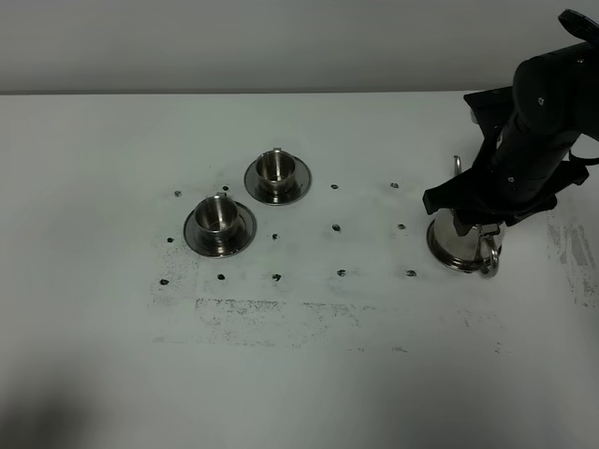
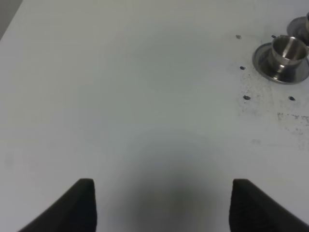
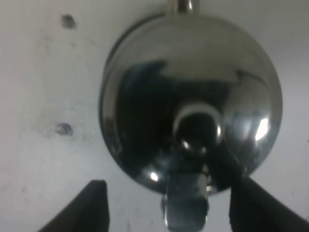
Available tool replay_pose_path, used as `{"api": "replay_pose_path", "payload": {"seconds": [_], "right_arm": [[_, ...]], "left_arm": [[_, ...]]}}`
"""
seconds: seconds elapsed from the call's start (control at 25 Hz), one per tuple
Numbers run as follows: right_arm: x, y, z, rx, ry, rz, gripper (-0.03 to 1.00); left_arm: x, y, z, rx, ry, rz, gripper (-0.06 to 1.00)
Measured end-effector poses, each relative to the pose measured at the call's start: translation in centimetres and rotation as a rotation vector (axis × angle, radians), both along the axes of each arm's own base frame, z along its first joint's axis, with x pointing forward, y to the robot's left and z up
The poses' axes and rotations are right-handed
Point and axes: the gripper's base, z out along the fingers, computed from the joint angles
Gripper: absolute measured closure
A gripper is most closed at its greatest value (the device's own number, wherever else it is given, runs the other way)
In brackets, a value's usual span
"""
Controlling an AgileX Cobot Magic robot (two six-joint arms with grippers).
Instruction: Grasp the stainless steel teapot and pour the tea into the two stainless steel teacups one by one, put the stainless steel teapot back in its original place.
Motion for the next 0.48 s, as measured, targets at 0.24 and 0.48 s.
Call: {"api": "replay_pose_path", "payload": {"seconds": [0.24,0.48], "right_arm": [[0.2,-0.1,-0.7,-0.029,0.030,0.009,0.45],[0.4,-0.1,-1.5,-0.034,0.049,0.009,0.45]], "left_arm": [[0.0,0.0,0.0,0.000,0.000,0.000,0.38],[0.0,0.0,0.0,0.000,0.000,0.000,0.38]]}}
